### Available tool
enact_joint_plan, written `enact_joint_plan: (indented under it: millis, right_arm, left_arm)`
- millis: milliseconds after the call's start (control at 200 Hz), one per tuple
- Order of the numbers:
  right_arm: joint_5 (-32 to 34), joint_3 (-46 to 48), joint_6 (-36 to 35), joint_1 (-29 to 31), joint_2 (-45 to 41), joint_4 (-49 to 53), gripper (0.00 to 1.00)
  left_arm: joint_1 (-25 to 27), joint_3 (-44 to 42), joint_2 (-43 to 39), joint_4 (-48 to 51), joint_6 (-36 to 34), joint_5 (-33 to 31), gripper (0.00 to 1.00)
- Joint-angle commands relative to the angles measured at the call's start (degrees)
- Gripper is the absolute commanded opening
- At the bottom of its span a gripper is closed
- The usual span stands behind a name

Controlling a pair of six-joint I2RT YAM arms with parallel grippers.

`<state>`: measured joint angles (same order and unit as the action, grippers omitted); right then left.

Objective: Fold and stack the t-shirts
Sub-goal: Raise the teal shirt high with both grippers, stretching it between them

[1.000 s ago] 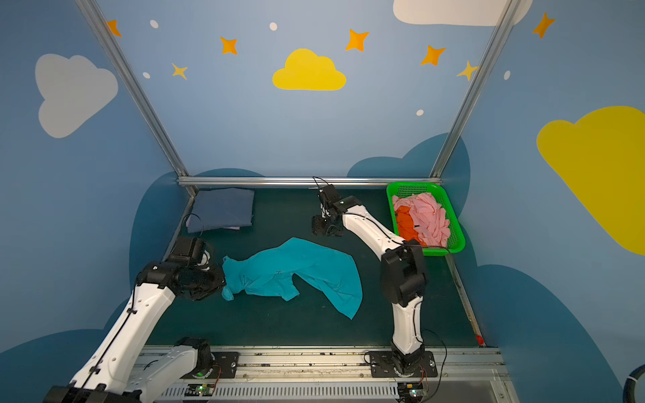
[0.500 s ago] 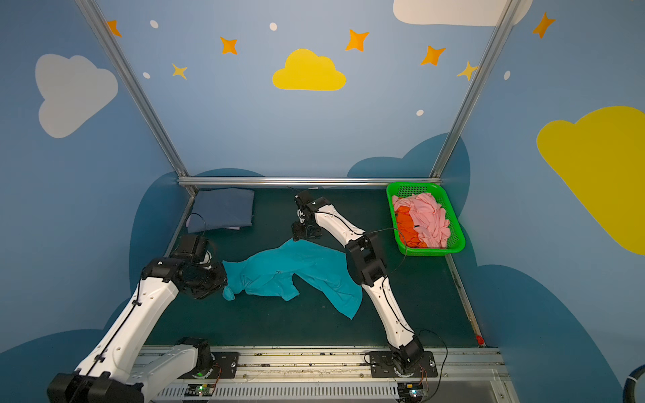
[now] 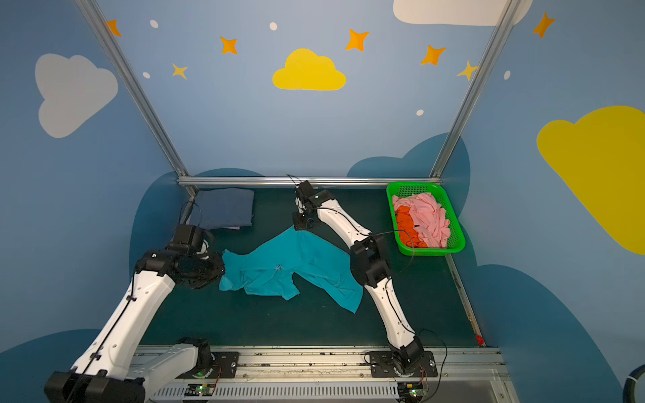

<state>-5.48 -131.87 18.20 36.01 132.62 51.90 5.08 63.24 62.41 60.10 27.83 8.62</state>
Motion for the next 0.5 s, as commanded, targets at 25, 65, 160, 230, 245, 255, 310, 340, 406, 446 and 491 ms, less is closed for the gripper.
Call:
enact_joint_plan:
  millis: [25,65,160,230,245,255,310,340,406,446,491]
  right_arm:
    - [10.7,2.1,-2.9,-1.6,-18.8,-5.0,0.00]
    - [13.4,5.7,-3.7,-1.6,-23.5,-7.8,0.00]
    - [17.1,21.2,-9.6,-1.6,-37.1,-24.2,0.00]
    - [20.4,34.0,-11.8,-1.3,-47.6,-38.3,0.00]
    - [21.3,35.4,-11.9,-1.3,-49.3,-39.5,0.00]
    - [21.9,36.1,-12.1,-1.3,-50.3,-40.0,0.00]
    - [24.4,37.5,-12.7,-1.2,-54.9,-40.1,0.00]
    - [25.3,37.4,-13.0,-1.2,-56.9,-39.6,0.00]
    - [24.9,37.6,-13.3,-1.0,-60.9,-38.8,0.00]
    - [24.5,37.4,-13.8,-0.5,-62.9,-38.3,0.00]
    - [24.7,37.4,-14.6,0.4,-64.9,-37.8,0.00]
  left_arm:
    - [-0.3,12.4,3.7,1.1,-3.3,-4.1,0.04]
    - [-0.3,16.4,5.1,1.6,-3.7,-4.8,0.04]
    - [-0.3,27.1,8.0,3.2,-4.8,-6.6,0.04]
    - [-0.3,35.6,10.0,4.9,-5.5,-8.5,0.04]
    - [-0.3,37.5,10.3,5.2,-5.7,-8.9,0.04]
    - [-0.3,38.7,10.5,5.5,-5.8,-9.0,0.04]
    - [-0.3,45.4,11.5,6.5,-6.2,-10.0,0.04]
    - [-0.3,48.7,11.9,6.9,-6.4,-10.3,0.04]
    - [-0.3,55.9,12.8,7.6,-6.1,-10.0,0.04]
    - [-0.3,60.1,13.2,7.5,-5.8,-9.0,0.04]
    - [-0.3,64.2,13.3,7.1,-5.1,-7.8,0.04]
